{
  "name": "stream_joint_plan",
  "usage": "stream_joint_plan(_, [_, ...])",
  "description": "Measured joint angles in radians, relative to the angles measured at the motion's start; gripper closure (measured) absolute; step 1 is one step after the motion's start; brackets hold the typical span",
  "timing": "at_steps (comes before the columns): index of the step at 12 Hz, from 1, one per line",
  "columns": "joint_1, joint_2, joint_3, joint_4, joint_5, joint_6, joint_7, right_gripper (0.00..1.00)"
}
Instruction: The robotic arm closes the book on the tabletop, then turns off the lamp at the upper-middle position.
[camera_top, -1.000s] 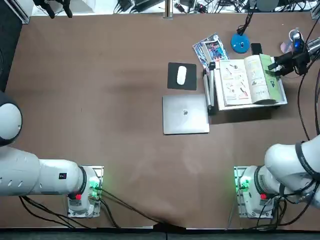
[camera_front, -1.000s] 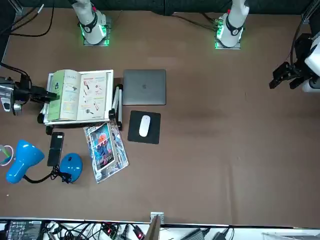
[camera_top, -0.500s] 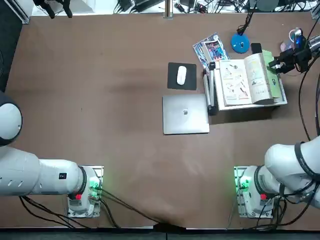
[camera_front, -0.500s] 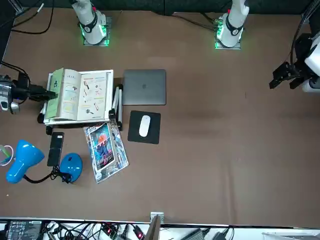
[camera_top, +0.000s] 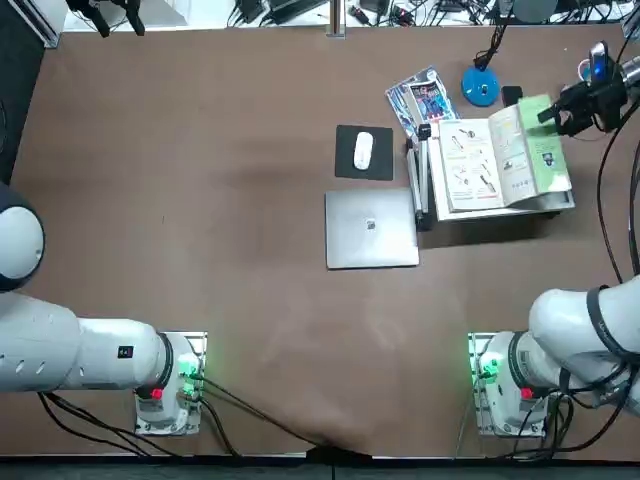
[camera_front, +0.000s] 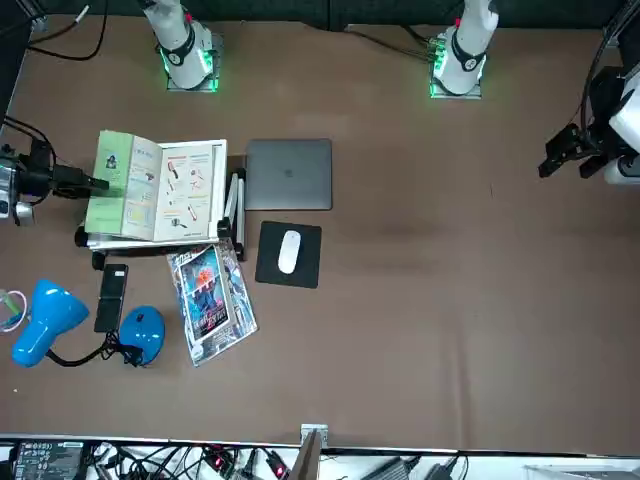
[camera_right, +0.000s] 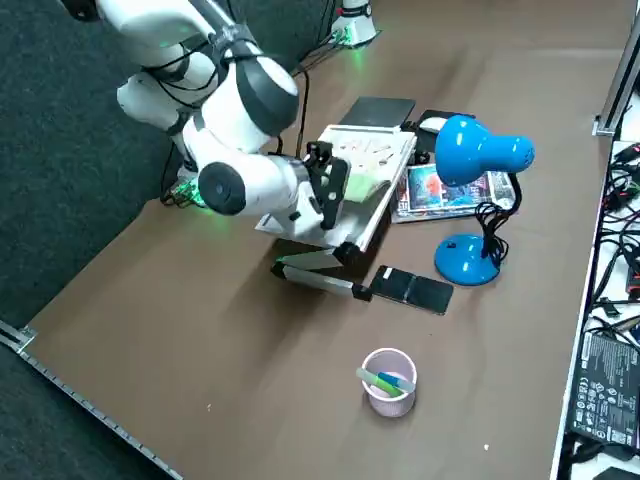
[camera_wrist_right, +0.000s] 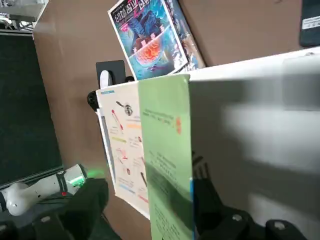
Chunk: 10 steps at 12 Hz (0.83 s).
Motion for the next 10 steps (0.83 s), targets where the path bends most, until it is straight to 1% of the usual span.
stream_joint_plan(7, [0.064,-0.069,0.002,0.001,0.000,-0.005,0.123,0.00])
stream_joint_plan(10, [0.119,-0.102,0.003,0.002,0.000,-0.005,0.225,0.00])
